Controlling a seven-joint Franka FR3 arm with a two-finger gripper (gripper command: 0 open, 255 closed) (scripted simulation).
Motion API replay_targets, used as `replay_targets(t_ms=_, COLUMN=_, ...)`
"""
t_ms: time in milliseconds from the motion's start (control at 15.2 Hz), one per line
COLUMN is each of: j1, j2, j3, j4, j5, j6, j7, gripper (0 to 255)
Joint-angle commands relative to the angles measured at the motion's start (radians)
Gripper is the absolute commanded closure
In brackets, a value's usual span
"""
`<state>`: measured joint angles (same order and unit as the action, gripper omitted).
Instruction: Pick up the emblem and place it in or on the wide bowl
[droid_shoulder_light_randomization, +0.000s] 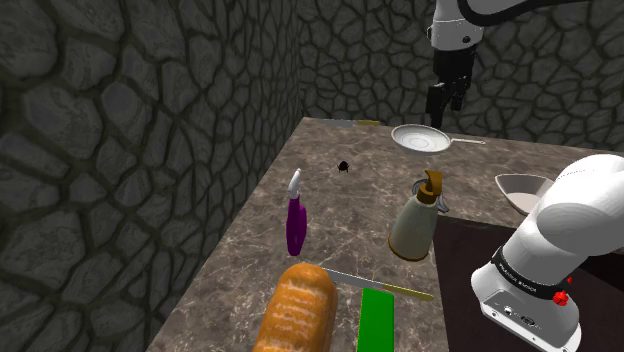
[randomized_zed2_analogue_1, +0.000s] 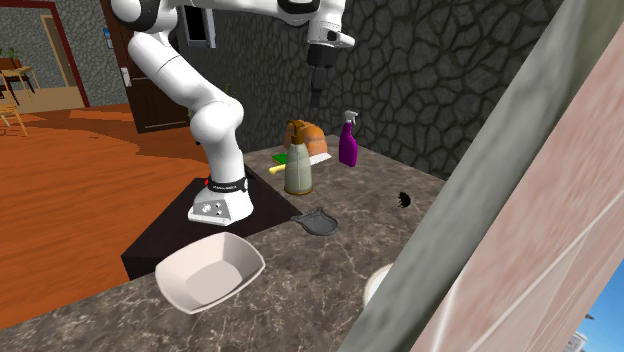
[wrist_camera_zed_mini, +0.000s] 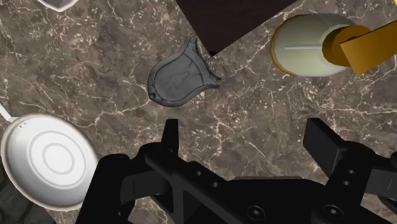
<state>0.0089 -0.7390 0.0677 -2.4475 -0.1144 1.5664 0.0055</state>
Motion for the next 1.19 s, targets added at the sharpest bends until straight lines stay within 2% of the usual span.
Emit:
replay_targets(t_ms=0, j1=0.0, j2=0.0, j3=0.0, j4=0.0, j5=0.0, j6=0.0, j7=0.0, gripper=0)
replay_targets(t_ms=594, j1=-0.063, j2=-0.006, j3=-0.21, j4=-0.238, j5=-0.075, j6=0.309, j7=-0.185, gripper=0)
replay_targets(t_ms=858, j1=-0.092, j2=0.06, j3=-0.314, j4=-0.302, j5=-0.107, j6=0.467, j7=-0.275, gripper=0)
replay_targets(t_ms=1122, j1=-0.108, j2=0.173, j3=-0.424, j4=-0.336, j5=-0.12, j6=0.636, j7=-0.377, gripper=0)
